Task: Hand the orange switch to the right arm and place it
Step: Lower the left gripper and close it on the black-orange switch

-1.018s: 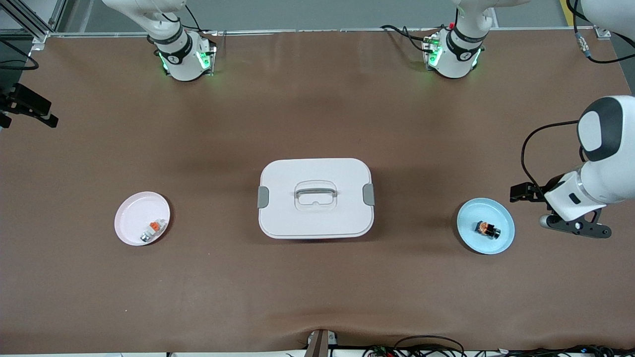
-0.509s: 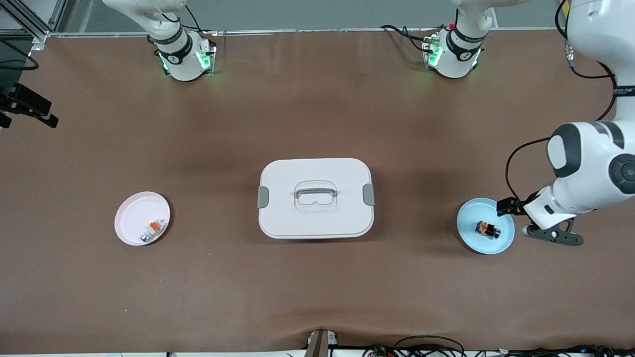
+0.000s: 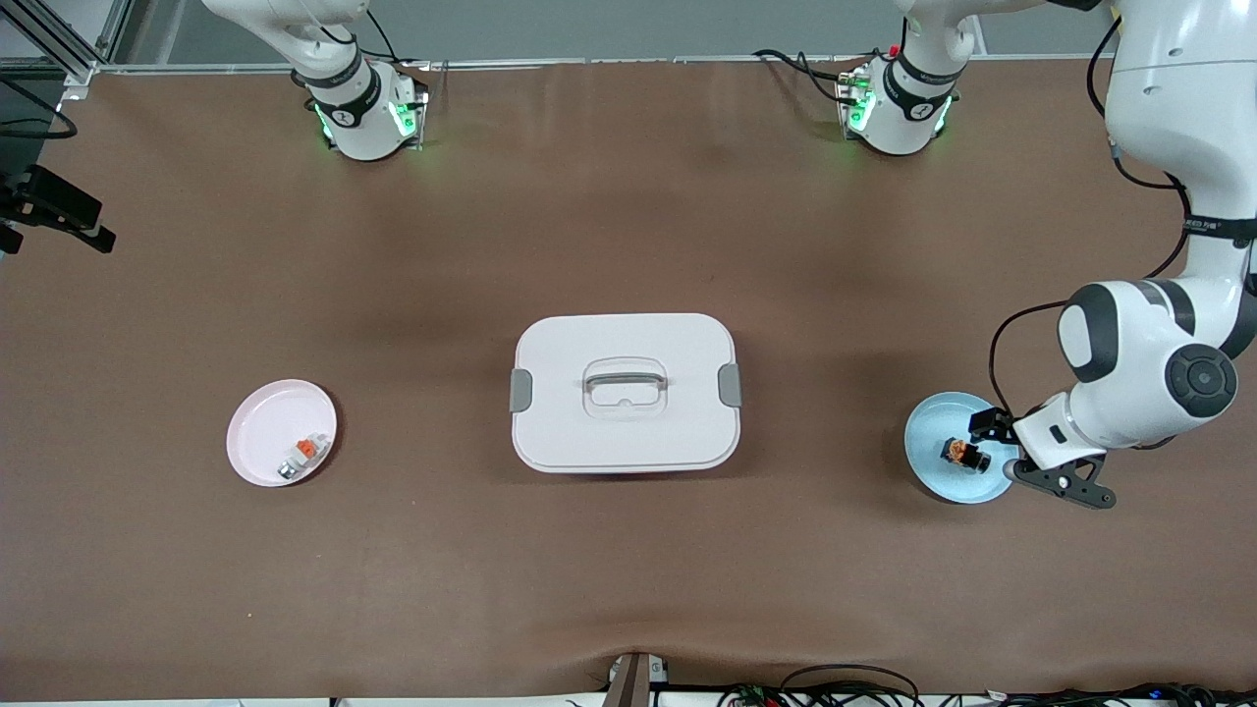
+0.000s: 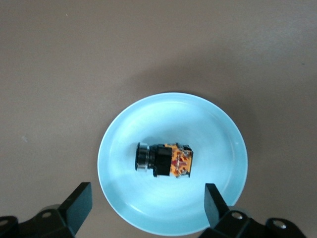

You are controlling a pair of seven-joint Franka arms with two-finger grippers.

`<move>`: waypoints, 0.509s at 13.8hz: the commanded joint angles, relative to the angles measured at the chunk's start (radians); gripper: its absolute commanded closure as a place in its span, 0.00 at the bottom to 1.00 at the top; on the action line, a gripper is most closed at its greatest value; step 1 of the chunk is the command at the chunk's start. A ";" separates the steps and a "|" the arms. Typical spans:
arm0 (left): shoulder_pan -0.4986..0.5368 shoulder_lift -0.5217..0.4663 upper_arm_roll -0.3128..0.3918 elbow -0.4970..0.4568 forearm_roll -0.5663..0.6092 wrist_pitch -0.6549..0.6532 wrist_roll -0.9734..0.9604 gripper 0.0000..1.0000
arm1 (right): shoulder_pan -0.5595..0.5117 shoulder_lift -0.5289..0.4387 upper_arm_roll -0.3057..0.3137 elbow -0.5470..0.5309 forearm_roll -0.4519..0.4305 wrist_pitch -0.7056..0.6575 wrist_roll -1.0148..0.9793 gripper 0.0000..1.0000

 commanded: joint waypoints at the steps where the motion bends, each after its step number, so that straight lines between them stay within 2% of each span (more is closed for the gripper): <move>1: 0.008 0.060 -0.003 0.048 -0.007 0.035 0.016 0.00 | -0.007 -0.008 0.007 -0.002 0.001 0.001 0.005 0.00; 4: 0.015 0.083 -0.003 0.048 -0.077 0.037 0.019 0.00 | -0.007 -0.008 0.007 -0.002 0.001 0.001 0.005 0.00; 7: 0.008 0.100 -0.003 0.048 -0.085 0.040 0.016 0.00 | -0.007 -0.008 0.007 -0.002 0.001 -0.001 0.005 0.00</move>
